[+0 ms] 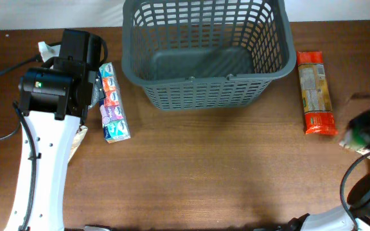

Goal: Pack container
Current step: 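Lift the jar and carry it with the right gripper to the basket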

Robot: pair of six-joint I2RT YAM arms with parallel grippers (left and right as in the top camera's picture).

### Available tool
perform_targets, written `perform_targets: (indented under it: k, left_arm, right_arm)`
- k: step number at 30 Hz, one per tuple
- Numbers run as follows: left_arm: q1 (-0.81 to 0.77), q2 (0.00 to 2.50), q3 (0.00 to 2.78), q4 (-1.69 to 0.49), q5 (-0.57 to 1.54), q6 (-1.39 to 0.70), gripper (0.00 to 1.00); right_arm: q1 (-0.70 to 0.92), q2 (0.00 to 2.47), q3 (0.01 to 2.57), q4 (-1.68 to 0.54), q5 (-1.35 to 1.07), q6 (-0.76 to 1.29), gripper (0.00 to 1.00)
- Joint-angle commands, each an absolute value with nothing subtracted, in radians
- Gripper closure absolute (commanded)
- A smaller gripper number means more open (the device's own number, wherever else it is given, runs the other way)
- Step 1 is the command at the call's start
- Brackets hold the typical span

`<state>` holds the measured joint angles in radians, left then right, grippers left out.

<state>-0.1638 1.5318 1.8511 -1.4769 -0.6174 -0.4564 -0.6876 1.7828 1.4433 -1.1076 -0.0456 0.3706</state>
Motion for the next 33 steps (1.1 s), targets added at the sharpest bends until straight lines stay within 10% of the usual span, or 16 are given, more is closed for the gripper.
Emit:
perform_targets:
  k: [1, 14, 33]
  left_arm:
    - [-0.160, 1.539, 1.850, -1.478, -0.617, -0.455, 0.01]
    - [-0.160, 1.539, 1.850, -1.477, -0.617, -0.455, 0.00]
    - [-0.160, 1.539, 1.850, -1.496, -0.616, -0.455, 0.00]
  right_arm:
    - [-0.686, 1.720, 1.712, -1.179, -0.135, 0.371, 0.96]
    - [-0.414, 1.710, 2.297, -1.100, -0.550, 0.442, 0.96]
    - [0.258, 1.953, 2.327, -0.856, -0.124, 0.419, 0.96]
